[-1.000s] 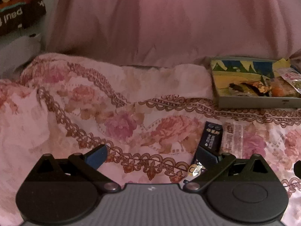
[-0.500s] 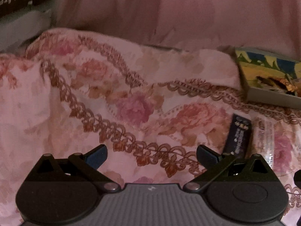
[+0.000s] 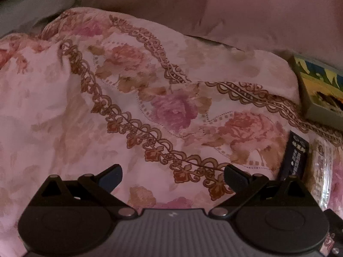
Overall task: Organize snacks
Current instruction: 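Move both tools toward the purple stick sachet and clear-wrapped bar, then close the left tool on the purple sachet while the right tool grips the clear-wrapped bar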
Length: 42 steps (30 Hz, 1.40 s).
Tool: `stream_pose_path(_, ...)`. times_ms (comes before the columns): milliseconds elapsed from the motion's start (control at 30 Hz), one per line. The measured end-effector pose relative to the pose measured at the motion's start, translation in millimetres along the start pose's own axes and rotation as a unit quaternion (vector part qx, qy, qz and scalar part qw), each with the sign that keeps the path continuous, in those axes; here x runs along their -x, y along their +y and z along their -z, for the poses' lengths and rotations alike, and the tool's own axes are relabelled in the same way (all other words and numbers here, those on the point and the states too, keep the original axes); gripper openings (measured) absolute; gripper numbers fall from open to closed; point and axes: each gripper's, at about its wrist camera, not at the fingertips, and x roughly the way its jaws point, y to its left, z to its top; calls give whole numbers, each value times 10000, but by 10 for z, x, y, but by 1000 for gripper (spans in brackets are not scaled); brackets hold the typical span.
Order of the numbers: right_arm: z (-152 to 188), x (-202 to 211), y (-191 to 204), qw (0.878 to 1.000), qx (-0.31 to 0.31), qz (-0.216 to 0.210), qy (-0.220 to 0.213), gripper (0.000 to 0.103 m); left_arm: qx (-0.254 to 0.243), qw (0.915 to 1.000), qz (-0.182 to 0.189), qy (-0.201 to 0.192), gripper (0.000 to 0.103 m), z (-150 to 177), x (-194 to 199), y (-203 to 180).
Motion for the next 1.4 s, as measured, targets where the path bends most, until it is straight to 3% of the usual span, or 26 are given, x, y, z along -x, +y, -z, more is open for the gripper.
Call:
stream_pose_path(100,-32,-75,37,10000,-70,-43,25,102,32,9999,111,50,103,-2,-25,3)
stream_pose_path(433,-138,-335,63,9982,-541,-99,237,102,-152,9999,-31,-29,103,16,-58,-53)
stream_pose_path(533,-121,-365,26,9977,-600,-142,285,99,-143,9999,14,-26,103,14,-59,-54)
stream_pose_path(667,-87,-319,-42,9986,-433,-159,269,88,-239,9996,99,-96,103,27,-39,-94)
stream_pose_path(967,-8,-133,-331,9989,364,-206,226,81,-498,9941,899,-358,103,53,59,-256)
stream_pose_path(1100,115,-54,-469,9984,373,-407,-76,78,-822,9858,1398,-427,102,82,75,-389)
stream_pose_path(1200,147,-104,-509,9981,227,-567,-75,78,-1036,9776,1767,-480,102,80,76,-486)
stream_pose_path(1400,121,-224,-479,9968,277,-738,-130,78,-1649,9697,1733,-495,102,146,20,-666)
